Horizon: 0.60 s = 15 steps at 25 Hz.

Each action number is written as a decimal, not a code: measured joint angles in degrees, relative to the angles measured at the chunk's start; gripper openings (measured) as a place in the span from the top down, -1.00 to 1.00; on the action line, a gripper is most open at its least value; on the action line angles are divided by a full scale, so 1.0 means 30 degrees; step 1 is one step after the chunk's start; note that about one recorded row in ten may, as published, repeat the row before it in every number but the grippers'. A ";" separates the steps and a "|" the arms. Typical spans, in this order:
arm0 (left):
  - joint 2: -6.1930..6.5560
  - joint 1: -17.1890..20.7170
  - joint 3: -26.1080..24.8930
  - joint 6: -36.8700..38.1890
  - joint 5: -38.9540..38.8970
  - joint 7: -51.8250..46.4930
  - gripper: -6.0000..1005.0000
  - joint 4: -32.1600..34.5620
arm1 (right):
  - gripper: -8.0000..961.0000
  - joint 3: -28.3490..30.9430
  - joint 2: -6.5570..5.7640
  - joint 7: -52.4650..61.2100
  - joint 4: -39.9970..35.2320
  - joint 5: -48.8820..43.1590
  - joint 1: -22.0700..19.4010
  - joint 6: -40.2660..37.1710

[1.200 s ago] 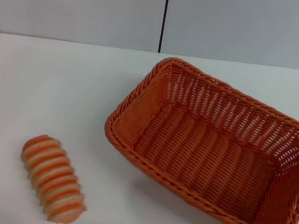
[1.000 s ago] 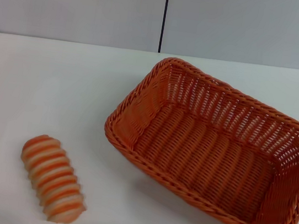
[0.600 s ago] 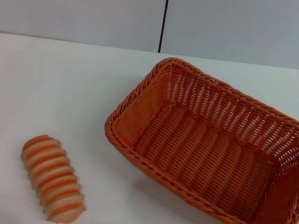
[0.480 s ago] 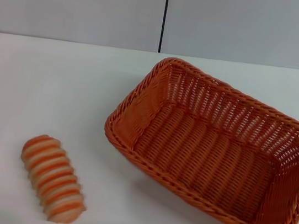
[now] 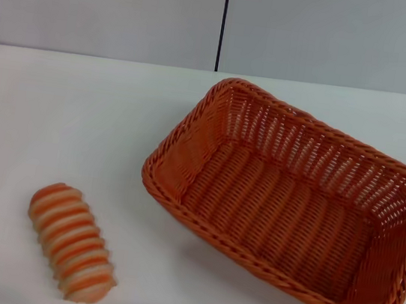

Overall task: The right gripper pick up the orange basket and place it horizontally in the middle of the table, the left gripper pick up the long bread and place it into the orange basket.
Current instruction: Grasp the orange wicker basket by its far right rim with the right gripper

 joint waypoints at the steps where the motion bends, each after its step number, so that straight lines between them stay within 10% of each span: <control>1: 0.0000 0.0002 0.0005 -0.0003 0.0000 0.0000 -0.69 0.0000 | -0.35 0.0036 -0.0383 0.0993 -0.0659 -0.1044 0.0433 -0.0342; 3: -0.0002 0.0002 0.0018 -0.0004 0.0005 0.0000 -0.69 -0.0001 | -0.35 0.0175 -0.1354 0.2770 -0.2478 -0.3991 0.1793 -0.1252; 10: -0.0001 0.0149 0.0018 0.0036 0.0003 0.0000 -0.69 -0.0001 | -0.35 -0.0070 -0.2743 0.4400 -0.4743 -1.0445 0.5144 -0.3108; 15: -0.0002 0.0180 0.0011 0.0012 0.0001 0.0000 -0.68 -0.0041 | -0.34 -0.2283 -0.3125 0.4368 -0.3897 -1.3621 0.7000 -0.3250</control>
